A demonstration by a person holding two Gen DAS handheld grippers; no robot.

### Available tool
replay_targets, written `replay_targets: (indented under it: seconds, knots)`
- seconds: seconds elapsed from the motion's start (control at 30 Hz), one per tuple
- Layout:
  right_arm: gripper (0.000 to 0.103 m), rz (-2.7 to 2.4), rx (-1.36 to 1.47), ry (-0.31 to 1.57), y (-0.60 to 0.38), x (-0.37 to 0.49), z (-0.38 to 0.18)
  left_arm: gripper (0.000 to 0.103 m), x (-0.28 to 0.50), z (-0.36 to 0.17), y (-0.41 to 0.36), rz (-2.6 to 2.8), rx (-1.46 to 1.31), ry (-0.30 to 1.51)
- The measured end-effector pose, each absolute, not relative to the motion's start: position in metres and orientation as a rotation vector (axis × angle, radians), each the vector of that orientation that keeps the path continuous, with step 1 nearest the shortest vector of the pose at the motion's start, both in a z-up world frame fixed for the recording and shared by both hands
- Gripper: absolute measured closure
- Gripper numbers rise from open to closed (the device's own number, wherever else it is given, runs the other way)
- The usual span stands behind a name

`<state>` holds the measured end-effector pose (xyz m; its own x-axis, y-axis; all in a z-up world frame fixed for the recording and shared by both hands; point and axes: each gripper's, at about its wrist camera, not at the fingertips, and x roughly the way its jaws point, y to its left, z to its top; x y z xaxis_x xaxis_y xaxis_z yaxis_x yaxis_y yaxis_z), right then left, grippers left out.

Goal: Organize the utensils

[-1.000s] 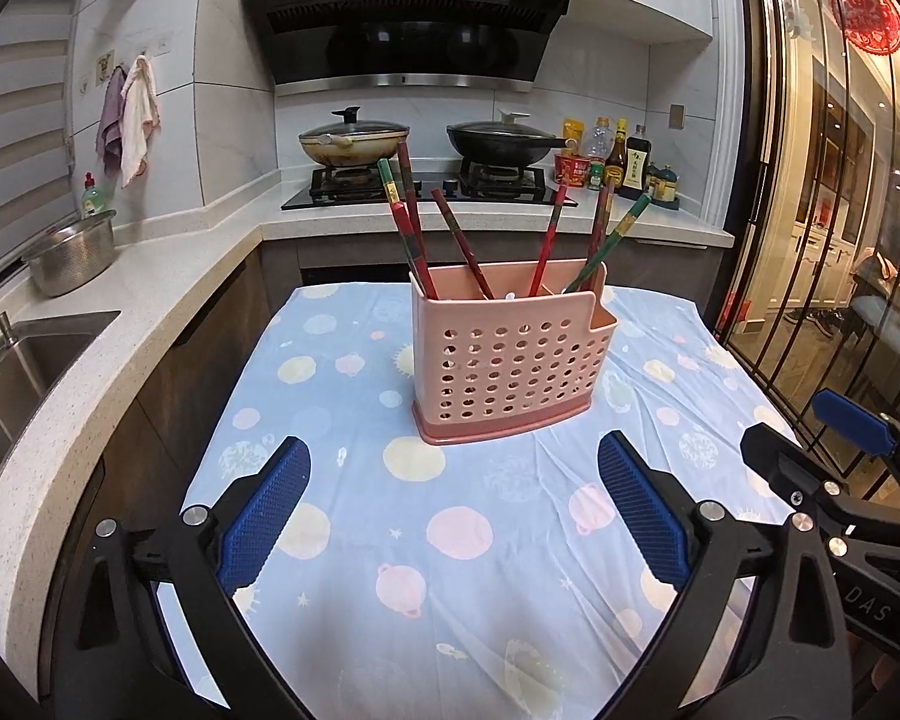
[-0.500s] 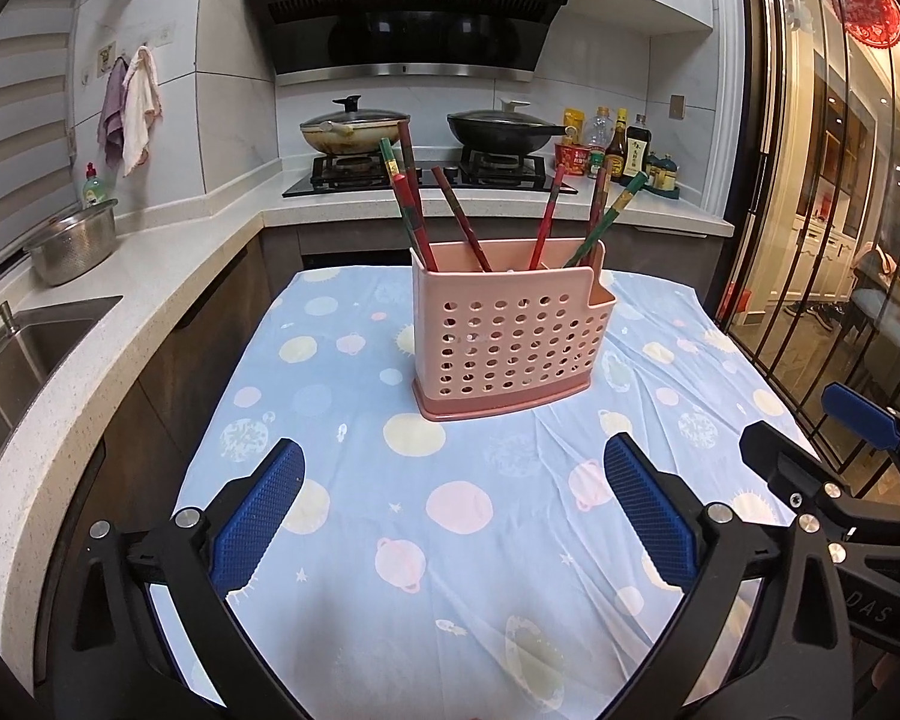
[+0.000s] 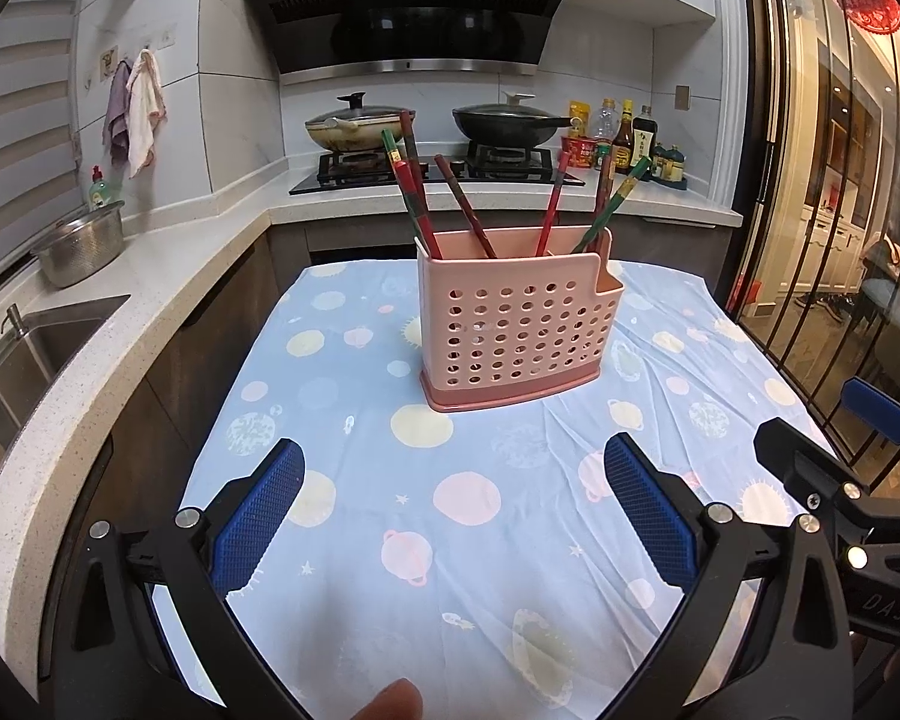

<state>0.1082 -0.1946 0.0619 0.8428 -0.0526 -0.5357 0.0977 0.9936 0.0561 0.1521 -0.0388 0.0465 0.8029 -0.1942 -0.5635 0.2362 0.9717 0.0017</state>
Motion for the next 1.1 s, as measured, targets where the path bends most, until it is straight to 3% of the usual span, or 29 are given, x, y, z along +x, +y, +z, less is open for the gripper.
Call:
replay_targets:
  seconds: [1.1]
  knots:
    - [0.007,-0.087,0.068,0.581,-0.1935,0.1053,0.0554,0.007,0.1506,0.0431,-0.0402,-0.187,0.076,0.599]
